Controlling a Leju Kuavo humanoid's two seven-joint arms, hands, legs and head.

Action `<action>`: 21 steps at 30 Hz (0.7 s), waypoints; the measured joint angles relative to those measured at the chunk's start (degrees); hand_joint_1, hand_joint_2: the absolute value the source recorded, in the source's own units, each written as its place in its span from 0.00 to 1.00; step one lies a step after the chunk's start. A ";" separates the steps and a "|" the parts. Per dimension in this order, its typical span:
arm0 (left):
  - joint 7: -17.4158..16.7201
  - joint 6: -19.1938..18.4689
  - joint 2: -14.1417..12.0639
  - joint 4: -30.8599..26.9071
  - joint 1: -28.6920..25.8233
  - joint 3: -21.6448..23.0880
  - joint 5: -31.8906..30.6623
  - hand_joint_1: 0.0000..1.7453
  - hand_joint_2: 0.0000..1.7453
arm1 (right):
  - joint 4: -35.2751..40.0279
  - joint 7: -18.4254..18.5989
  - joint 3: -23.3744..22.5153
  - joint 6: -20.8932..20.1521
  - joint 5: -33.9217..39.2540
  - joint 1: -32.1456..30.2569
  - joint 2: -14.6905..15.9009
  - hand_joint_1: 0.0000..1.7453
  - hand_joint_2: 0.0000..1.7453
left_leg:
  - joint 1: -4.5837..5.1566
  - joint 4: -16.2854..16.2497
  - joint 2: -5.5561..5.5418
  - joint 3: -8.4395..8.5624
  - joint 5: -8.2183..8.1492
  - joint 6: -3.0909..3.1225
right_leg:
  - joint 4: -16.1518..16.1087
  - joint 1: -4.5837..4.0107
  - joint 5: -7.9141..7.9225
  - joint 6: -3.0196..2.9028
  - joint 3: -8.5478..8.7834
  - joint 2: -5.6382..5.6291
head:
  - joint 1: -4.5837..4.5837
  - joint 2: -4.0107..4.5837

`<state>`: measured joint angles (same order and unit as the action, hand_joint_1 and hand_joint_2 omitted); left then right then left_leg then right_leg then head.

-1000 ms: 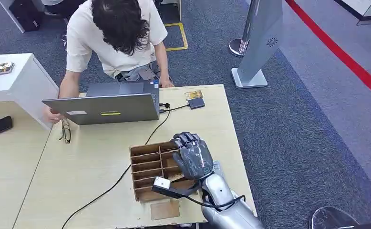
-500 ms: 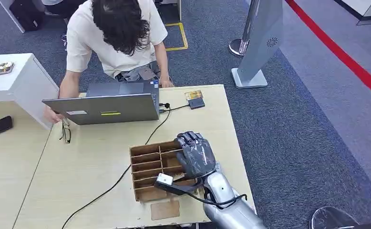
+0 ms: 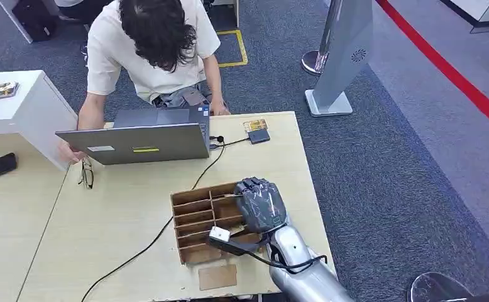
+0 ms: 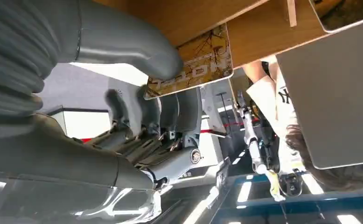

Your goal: Pass the card to the sensor for recognition and then transmit it.

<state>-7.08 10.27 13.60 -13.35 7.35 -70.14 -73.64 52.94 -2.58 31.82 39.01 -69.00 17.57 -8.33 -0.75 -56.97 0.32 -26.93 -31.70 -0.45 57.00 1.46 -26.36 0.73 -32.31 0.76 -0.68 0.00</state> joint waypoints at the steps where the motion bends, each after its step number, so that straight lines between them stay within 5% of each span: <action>1: 0.02 0.00 0.00 0.00 0.00 0.00 0.00 0.00 0.00 | -0.09 0.00 -0.09 -0.04 0.02 0.06 0.00 0.99 1.00 | 0.00 0.00 0.00 0.00 0.00 0.00 | 0.00 0.00 0.00 0.00 0.00 0.00 | 0.00 0.00; 14: 0.11 -0.02 0.00 0.00 0.00 -0.02 0.07 0.00 0.00 | -0.59 -3.21 -1.64 -1.95 5.10 0.45 0.02 1.00 1.00 | 0.00 0.00 0.00 0.00 0.00 0.00 | 0.00 0.00 0.00 0.00 0.00 0.00 | 0.00 0.00; 21: 0.63 -0.02 -0.02 0.00 -0.05 -0.02 0.87 0.00 0.00 | 4.35 -11.28 -4.59 -11.53 21.39 -0.32 0.68 1.00 1.00 | 0.01 0.00 0.01 0.02 0.00 0.00 | 0.00 0.00 0.00 0.00 0.00 -0.01 | 0.00 0.00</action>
<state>-6.45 10.25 13.57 -13.35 7.30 -70.16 -72.76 57.29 -13.86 27.24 27.49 -47.62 17.25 -7.65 -0.74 -56.98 0.33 -26.91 -31.70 -0.45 56.99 1.46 -26.36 0.73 -32.31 0.75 -0.68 0.00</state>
